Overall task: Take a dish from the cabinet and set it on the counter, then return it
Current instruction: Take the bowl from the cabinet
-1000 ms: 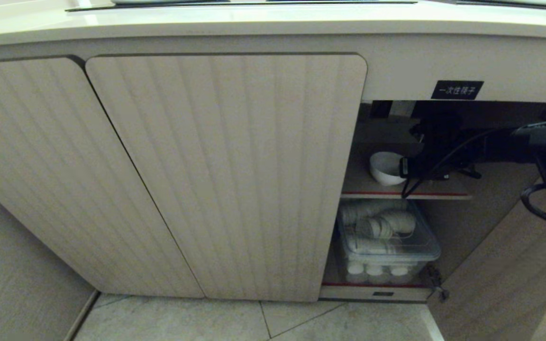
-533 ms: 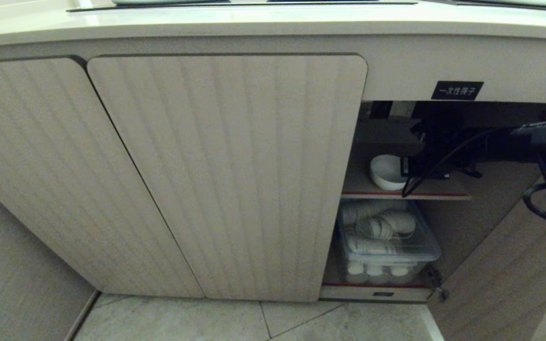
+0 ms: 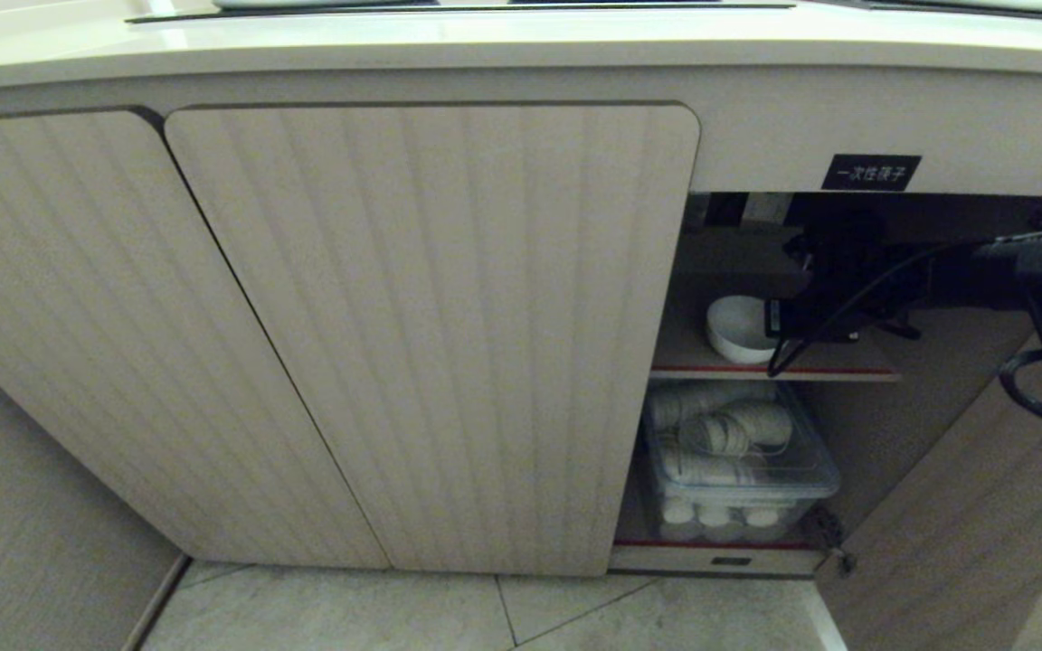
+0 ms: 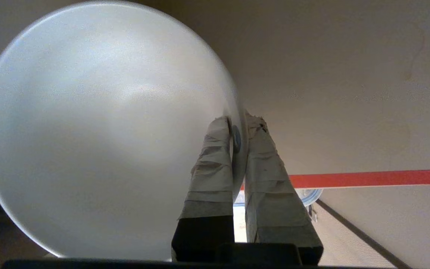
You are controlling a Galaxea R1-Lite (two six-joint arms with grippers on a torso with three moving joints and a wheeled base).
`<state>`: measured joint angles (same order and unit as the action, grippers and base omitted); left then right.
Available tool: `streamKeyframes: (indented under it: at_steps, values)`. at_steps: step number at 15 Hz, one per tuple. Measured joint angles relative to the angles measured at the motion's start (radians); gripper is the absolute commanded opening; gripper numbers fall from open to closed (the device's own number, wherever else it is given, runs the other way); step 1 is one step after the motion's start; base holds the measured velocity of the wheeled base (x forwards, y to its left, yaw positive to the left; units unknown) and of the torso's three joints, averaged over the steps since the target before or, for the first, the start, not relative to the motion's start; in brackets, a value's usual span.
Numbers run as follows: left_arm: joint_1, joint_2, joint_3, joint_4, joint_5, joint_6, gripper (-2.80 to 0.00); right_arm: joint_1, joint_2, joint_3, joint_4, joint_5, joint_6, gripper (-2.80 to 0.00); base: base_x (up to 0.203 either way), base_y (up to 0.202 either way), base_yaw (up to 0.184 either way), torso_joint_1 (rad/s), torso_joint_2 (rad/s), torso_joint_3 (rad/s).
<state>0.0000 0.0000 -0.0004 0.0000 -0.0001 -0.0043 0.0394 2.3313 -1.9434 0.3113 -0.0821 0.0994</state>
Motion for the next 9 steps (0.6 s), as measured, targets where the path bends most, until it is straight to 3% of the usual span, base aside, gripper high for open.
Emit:
streamKeyframes:
  at_steps: [9]
  values:
    - [0.000,0.000,0.000,0.000,0.000,0.000,-2.80,0.005,-0.018,0.040,-0.002,-0.006,0.159,-2.80,0.000,0.000,0.000,0.000,0.00,0.000]
